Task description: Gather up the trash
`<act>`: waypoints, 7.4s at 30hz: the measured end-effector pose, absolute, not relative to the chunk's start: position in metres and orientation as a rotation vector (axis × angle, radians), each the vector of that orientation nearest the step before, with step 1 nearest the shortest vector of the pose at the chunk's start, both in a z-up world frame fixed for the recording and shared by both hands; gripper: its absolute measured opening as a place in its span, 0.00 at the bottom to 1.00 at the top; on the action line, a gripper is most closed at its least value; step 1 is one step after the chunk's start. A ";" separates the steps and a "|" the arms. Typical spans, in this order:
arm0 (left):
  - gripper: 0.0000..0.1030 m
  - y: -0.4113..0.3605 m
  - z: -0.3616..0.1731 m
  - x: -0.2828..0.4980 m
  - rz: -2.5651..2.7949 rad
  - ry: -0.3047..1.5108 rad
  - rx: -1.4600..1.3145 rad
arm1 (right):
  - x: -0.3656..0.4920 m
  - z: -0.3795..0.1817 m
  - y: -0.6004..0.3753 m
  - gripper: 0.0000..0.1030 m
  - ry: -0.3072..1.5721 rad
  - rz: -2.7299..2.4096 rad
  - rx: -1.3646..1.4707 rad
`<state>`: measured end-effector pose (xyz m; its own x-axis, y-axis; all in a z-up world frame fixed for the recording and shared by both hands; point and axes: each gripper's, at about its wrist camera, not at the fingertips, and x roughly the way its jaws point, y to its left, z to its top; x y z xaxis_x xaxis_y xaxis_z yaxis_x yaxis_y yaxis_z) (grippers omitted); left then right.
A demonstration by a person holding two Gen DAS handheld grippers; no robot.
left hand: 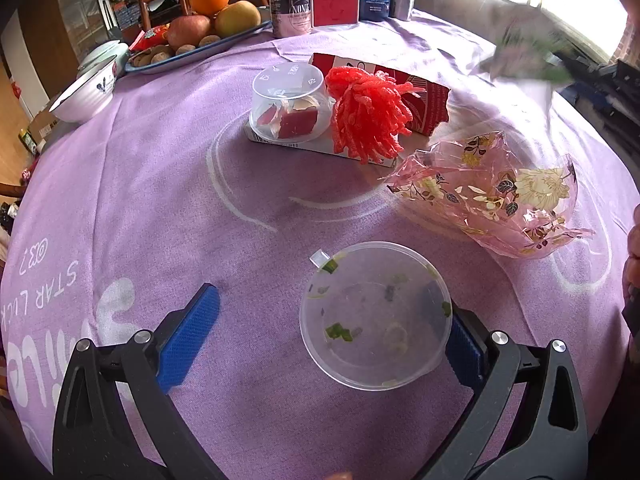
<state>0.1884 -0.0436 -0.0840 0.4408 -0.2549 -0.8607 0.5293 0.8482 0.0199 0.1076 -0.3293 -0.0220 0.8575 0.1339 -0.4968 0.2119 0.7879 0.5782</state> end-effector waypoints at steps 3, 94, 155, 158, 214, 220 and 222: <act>0.95 -0.044 -0.084 0.188 -0.496 1.003 0.306 | 0.105 -0.029 -0.338 0.29 0.548 -0.039 0.741; 0.56 0.002 -0.028 0.203 -0.454 0.787 0.090 | 0.121 -0.012 -0.314 0.81 0.563 0.096 0.439; 0.56 -0.478 -0.105 -0.153 -1.454 0.864 0.648 | -0.416 -0.164 -0.599 0.94 0.433 -0.841 0.859; 0.56 -0.498 -0.117 -0.171 -1.481 0.867 0.692 | -0.426 -0.166 -0.601 0.94 0.394 -0.901 0.878; 0.93 -0.184 -0.008 0.083 -0.643 0.694 0.304 | -0.220 -0.037 -0.419 0.94 0.486 -0.418 0.459; 0.93 -0.114 -0.014 0.132 -0.512 0.715 0.278 | -0.165 -0.028 -0.381 0.94 0.535 -0.324 0.385; 0.93 -0.096 -0.016 0.145 -0.493 0.728 0.259 | -0.145 -0.025 -0.368 0.94 0.556 -0.282 0.365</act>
